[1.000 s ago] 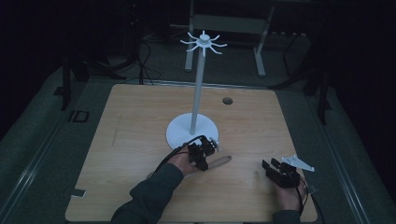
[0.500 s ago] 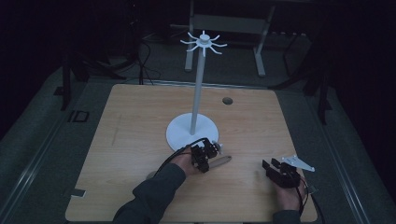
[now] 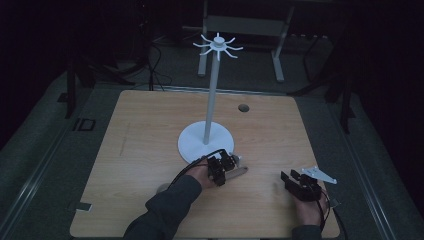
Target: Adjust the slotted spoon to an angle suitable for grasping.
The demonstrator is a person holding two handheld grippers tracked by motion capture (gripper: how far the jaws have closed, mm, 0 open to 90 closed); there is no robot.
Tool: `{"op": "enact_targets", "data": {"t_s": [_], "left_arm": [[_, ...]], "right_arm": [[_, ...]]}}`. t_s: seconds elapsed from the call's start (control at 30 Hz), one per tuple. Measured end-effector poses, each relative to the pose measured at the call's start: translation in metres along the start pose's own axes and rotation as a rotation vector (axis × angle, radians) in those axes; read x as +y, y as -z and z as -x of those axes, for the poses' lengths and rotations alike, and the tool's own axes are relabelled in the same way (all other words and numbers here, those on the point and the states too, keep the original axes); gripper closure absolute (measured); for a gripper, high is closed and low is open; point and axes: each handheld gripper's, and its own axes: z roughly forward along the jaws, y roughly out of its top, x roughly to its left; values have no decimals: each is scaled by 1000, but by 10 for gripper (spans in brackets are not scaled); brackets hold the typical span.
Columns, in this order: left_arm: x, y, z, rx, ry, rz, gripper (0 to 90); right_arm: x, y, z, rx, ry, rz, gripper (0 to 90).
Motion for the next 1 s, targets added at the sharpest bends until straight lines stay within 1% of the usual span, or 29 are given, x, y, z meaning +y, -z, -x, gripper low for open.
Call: {"op": "enact_targets", "data": {"t_s": [0.07,0.17,0.3,0.4,0.47,0.6,0.63,0.73,0.83,1.0], "left_arm": [[1,0,-1,-4,5,-1,723],[1,0,1,3,6,0,724],[1,0,3,21,-13,1,742],[0,1,4,32,-18,-1,745],[0,1,5,45,-11,1,746],[-1,3,4,48,-4,8,746],[-3,9,3,55,8,29,746],[-7,15,1,65,28,53,746],[-10,19,0,71,42,78,746],[-16,27,-2,79,50,110,746]], "right_arm": [[0,0,0,-1,0,0,545],[0,0,0,-1,-1,0,545],[0,0,0,-1,2,-1,544],[0,0,0,-2,0,-1,544],[0,0,1,-2,0,1,544],[0,0,1,-2,-1,0,544],[0,0,1,-3,-2,0,544],[0,0,2,-3,-2,0,544],[0,0,1,-4,-2,2,543],[-1,1,1,-8,1,2,537]]}}
